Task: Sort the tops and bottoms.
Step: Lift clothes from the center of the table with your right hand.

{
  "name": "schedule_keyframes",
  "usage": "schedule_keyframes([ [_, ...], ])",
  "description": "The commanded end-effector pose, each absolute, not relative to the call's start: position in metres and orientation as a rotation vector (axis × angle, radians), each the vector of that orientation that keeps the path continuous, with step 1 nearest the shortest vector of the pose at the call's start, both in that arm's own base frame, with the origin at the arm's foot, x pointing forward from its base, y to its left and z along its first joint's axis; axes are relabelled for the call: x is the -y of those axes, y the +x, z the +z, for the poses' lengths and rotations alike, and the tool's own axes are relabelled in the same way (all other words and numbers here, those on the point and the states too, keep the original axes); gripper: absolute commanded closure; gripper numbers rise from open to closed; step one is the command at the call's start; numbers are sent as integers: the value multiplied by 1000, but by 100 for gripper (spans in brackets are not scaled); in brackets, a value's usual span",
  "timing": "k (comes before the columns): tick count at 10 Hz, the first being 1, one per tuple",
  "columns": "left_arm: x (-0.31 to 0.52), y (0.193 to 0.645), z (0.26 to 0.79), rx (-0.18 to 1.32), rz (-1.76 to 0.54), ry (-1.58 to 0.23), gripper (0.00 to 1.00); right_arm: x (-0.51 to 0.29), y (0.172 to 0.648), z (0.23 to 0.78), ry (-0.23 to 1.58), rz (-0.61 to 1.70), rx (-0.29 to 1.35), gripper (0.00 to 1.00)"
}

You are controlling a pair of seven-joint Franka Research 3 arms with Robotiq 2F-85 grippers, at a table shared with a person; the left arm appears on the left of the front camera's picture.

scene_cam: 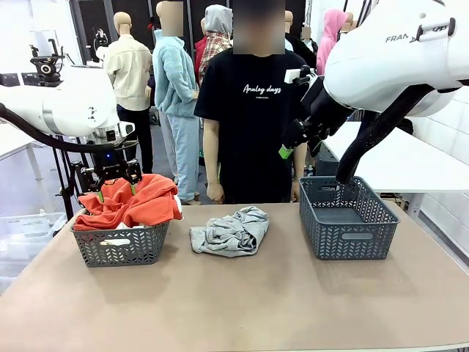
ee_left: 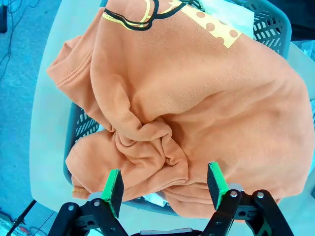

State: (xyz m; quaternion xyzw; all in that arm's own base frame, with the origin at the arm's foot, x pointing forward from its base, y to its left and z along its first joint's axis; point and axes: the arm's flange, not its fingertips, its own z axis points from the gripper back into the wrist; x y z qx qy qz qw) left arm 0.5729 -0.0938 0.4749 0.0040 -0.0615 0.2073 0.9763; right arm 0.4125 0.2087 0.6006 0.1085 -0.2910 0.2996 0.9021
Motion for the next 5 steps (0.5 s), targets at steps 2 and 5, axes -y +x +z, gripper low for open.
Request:
schedule_keyframes([
  [2, 94, 573, 476, 129, 418, 6, 12, -207, 410, 597, 224, 617, 594, 0],
  [5, 105, 573, 503, 171, 328, 6, 12, -207, 410, 597, 224, 617, 594, 0],
])
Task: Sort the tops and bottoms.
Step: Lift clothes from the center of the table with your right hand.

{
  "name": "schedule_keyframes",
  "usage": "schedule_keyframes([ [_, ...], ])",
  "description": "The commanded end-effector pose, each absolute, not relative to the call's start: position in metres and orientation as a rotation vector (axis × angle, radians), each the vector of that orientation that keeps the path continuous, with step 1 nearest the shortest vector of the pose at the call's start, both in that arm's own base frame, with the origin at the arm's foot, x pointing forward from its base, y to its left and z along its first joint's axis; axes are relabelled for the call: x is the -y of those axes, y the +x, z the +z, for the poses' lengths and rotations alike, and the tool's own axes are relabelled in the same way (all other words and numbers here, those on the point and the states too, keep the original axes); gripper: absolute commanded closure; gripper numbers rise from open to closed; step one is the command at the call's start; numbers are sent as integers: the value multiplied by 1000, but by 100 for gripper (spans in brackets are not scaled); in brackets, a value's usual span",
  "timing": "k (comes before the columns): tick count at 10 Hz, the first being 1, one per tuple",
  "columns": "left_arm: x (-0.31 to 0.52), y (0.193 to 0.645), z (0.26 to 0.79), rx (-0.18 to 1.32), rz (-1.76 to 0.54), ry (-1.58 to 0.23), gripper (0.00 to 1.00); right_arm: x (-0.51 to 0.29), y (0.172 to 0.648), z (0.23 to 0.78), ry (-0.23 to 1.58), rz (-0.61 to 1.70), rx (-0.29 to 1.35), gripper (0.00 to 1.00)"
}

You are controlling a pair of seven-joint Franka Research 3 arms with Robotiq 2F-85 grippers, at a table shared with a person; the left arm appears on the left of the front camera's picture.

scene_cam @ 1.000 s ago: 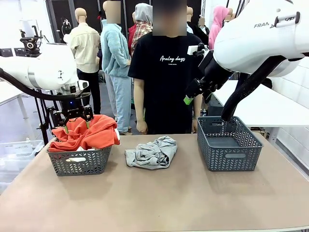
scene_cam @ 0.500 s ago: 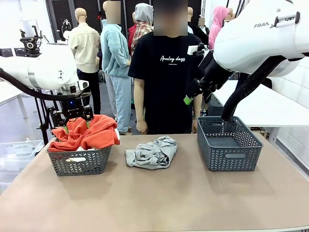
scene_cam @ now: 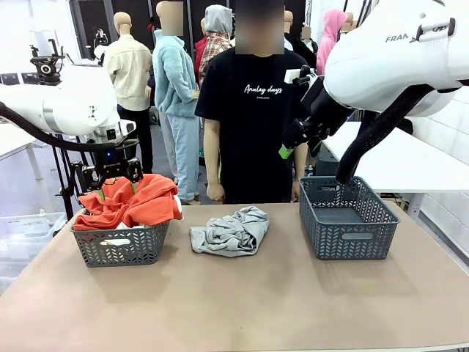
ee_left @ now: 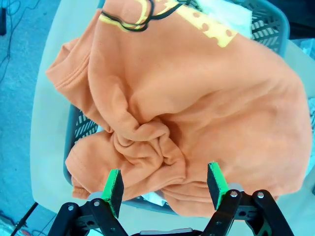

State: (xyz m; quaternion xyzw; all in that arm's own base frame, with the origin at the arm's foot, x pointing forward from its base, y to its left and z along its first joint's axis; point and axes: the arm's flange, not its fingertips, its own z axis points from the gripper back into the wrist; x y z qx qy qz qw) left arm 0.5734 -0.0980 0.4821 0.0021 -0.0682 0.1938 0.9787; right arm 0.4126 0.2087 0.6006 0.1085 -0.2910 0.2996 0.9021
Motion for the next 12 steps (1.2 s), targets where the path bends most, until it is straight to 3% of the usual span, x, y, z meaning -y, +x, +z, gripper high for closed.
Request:
schedule_keyframes([
  [1, 115, 562, 542, 242, 236, 8, 12, -207, 410, 597, 224, 617, 594, 0],
  [5, 167, 505, 599, 340, -131, -73, 12, -207, 410, 597, 224, 617, 594, 0],
  [7, 173, 488, 613, 333, -343, -3, 12, -207, 410, 597, 224, 617, 594, 0],
  [8, 166, 494, 613, 360, -147, 29, 12, -207, 410, 597, 224, 617, 594, 0],
  [9, 192, 492, 620, 349, -250, -28, 12, -207, 410, 597, 224, 617, 594, 0],
  [12, 187, 491, 617, 344, -254, -13, 12, -207, 410, 597, 224, 617, 594, 0],
])
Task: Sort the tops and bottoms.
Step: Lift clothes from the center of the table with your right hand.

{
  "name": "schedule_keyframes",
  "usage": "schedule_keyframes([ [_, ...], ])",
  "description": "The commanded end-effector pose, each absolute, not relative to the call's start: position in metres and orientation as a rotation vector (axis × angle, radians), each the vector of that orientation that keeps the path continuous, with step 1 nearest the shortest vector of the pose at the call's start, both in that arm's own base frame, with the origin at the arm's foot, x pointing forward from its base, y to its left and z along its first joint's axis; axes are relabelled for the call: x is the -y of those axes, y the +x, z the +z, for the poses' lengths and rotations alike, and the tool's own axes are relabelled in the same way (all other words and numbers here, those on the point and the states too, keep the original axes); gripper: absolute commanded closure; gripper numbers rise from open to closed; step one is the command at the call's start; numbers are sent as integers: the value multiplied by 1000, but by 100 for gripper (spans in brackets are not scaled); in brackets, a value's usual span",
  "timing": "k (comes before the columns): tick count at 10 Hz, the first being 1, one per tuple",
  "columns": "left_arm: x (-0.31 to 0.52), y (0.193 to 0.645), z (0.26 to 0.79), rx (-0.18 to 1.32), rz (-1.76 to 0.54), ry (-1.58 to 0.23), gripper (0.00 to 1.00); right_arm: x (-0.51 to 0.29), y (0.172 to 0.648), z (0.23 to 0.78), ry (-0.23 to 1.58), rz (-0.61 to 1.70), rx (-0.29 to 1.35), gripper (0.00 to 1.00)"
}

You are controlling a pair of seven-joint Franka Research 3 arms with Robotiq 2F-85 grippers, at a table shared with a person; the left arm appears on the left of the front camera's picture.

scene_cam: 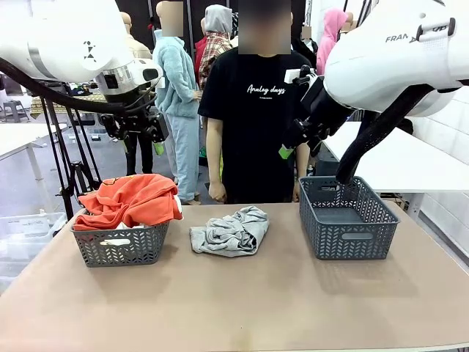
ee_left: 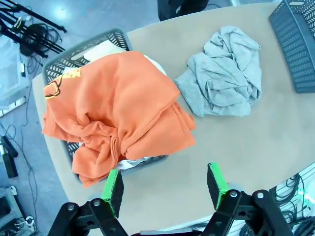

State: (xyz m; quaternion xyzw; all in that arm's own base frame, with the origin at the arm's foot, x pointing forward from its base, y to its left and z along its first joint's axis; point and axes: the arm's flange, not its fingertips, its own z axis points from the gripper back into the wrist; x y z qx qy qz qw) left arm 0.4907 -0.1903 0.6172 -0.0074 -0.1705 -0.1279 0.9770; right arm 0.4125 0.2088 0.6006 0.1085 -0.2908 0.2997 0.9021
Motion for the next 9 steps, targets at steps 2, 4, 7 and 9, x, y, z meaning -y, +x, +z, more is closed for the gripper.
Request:
schedule_keyframes([
  [2, 139, 425, 649, 422, -358, -120, 12, -207, 410, 597, 224, 617, 594, 0],
  [4, 90, 378, 663, 517, -309, -224, 12, -207, 410, 597, 224, 617, 594, 0],
  [7, 84, 369, 676, 551, -343, -204, 12, -207, 410, 597, 224, 617, 594, 0],
  [9, 73, 354, 686, 544, -302, -200, 12, -208, 413, 601, 224, 619, 602, 0],
])
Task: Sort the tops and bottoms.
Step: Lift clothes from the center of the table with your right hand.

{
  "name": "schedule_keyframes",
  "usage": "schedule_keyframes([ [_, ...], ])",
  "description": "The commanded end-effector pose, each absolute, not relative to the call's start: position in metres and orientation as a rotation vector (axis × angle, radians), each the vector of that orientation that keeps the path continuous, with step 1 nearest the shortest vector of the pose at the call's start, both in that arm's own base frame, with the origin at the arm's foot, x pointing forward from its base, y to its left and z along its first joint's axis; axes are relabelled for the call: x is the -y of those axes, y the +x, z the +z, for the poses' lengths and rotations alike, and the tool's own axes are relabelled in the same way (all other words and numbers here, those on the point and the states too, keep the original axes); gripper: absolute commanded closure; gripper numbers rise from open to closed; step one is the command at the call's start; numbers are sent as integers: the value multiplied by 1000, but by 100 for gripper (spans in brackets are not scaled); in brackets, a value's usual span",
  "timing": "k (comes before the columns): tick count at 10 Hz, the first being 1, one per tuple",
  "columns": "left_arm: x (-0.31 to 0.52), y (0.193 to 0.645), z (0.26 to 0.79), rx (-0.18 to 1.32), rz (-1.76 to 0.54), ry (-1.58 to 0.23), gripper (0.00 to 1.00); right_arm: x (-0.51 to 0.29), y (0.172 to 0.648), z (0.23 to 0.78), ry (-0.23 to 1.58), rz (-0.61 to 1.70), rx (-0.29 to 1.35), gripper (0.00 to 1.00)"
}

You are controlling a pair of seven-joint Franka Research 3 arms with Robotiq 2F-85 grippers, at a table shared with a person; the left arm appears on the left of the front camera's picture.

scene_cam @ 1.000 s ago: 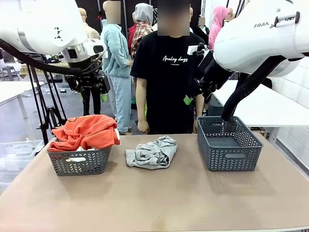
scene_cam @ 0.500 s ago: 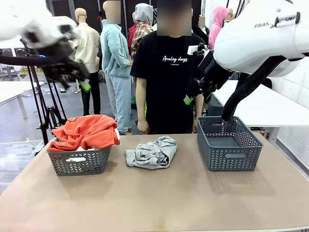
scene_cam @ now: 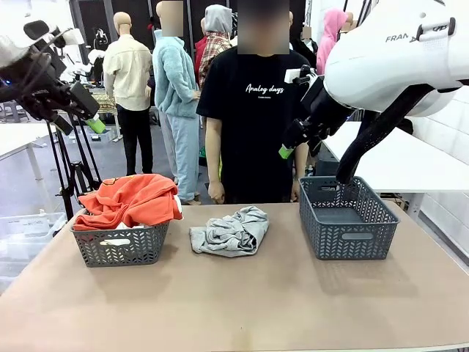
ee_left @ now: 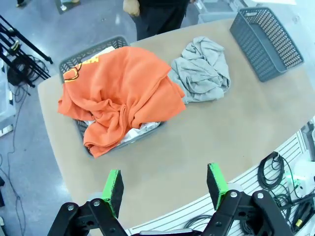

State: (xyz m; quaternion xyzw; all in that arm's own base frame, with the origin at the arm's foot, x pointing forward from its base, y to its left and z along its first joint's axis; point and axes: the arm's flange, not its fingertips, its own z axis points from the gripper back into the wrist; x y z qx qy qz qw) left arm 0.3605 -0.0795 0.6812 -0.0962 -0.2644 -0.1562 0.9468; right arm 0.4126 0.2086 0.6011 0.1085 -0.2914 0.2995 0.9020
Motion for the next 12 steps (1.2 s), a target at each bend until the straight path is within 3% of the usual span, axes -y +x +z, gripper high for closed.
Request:
schedule_keyframes([
  [1, 73, 354, 686, 544, -302, -200, 12, -217, 433, 595, 220, 622, 591, 0],
  [5, 73, 354, 686, 544, -302, -200, 12, -278, 581, 519, 406, 713, 545, 0],
  [6, 73, 354, 686, 544, -302, -200, 12, -289, 595, 504, 406, 701, 522, 0],
  [7, 73, 354, 686, 544, -302, -200, 12, -286, 588, 503, 367, 661, 274, 0],
  [8, 73, 354, 686, 544, -302, -200, 12, -283, 577, 494, 375, 685, 530, 0],
  [12, 73, 354, 686, 544, -302, -200, 12, -303, 597, 486, 341, 655, 462, 0],
])
